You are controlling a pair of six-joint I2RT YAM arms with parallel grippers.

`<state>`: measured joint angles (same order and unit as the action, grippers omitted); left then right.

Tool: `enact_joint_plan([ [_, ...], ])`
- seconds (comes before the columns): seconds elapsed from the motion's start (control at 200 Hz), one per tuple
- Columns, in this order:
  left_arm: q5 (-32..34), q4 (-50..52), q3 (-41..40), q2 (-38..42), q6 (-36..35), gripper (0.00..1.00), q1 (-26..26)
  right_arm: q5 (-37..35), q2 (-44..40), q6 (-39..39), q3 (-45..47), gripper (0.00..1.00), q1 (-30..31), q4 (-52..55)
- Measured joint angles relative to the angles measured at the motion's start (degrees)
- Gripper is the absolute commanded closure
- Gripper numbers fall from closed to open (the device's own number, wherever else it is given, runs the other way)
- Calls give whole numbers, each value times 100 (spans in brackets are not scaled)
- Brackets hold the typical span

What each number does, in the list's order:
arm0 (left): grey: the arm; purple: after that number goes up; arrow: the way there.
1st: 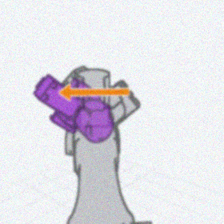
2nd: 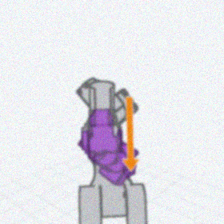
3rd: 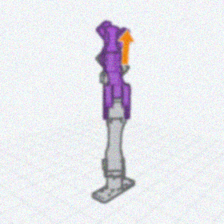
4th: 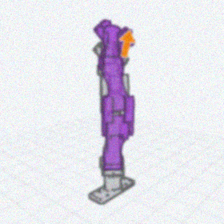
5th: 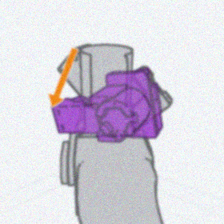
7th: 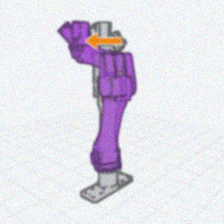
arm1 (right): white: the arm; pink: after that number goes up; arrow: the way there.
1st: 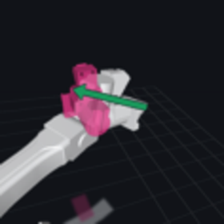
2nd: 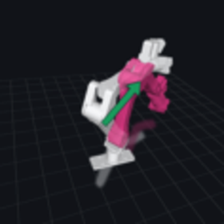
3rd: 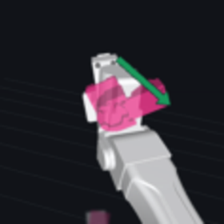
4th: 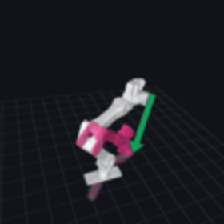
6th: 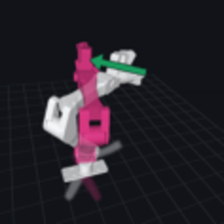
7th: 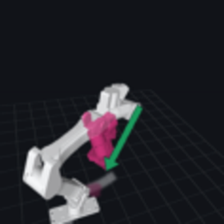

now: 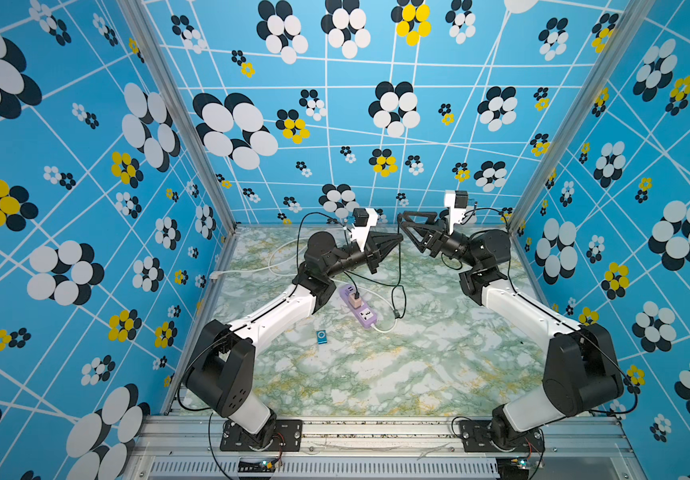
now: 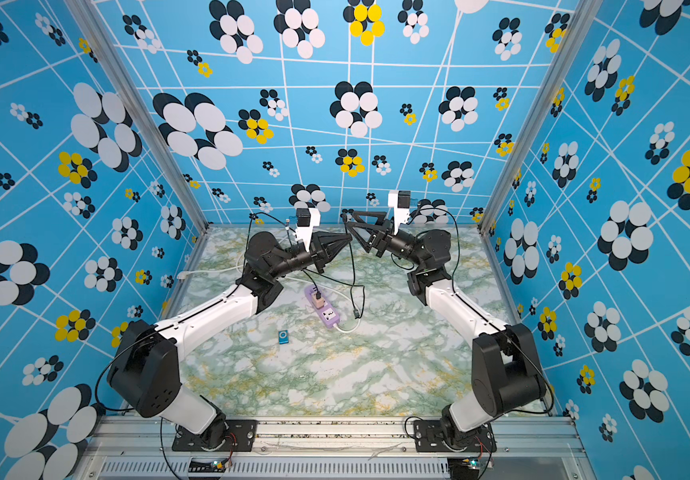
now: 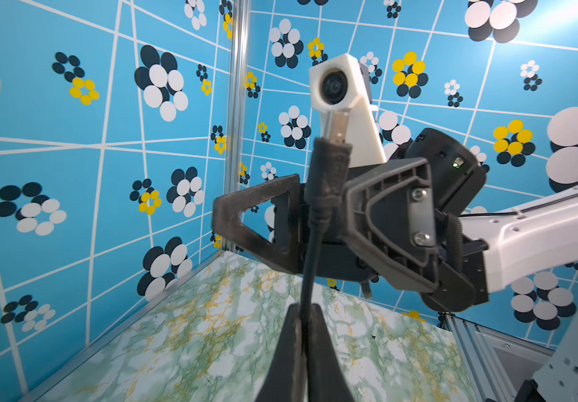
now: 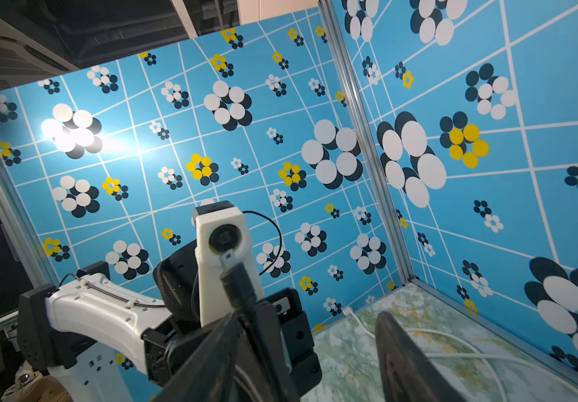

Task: Charge mp3
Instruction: Pick up the charging cable from the center of the board.

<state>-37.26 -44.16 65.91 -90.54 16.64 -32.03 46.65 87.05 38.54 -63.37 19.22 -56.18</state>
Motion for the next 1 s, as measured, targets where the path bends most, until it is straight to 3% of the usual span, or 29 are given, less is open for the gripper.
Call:
enact_joint_plan([
  [0.2, 839, 345, -103, 164, -291, 100, -144, -501, -614, -1154, 11, 42, 369, 1062],
  [0.42, 1209, 345, -219, 227, -313, 100, -223, -1543, -719, -2264, -46, 64, 695, 2201],
  [0.55, 1270, 343, -284, 229, -291, 100, -223, -1611, -627, -2411, -162, 84, 691, 2387],
  [0.73, 1287, 343, -293, 234, -291, 100, -223, -1405, -509, -2391, -308, 87, 691, 2391],
  [0.85, 1290, 348, -297, 240, -291, 100, -223, -1375, -413, -2468, -457, 100, 691, 2544],
  [0.89, 1292, 354, -297, 240, -291, 100, -221, -1362, -393, -2503, -507, 100, 691, 2627],
  [0.955, 1290, 369, -297, 240, -297, 95, -216, -1342, -372, -2599, -595, 100, 691, 2789],
  [1.0, 1285, 402, -299, 260, -315, 84, -216, -1311, -361, -2675, -656, 100, 691, 2909],
])
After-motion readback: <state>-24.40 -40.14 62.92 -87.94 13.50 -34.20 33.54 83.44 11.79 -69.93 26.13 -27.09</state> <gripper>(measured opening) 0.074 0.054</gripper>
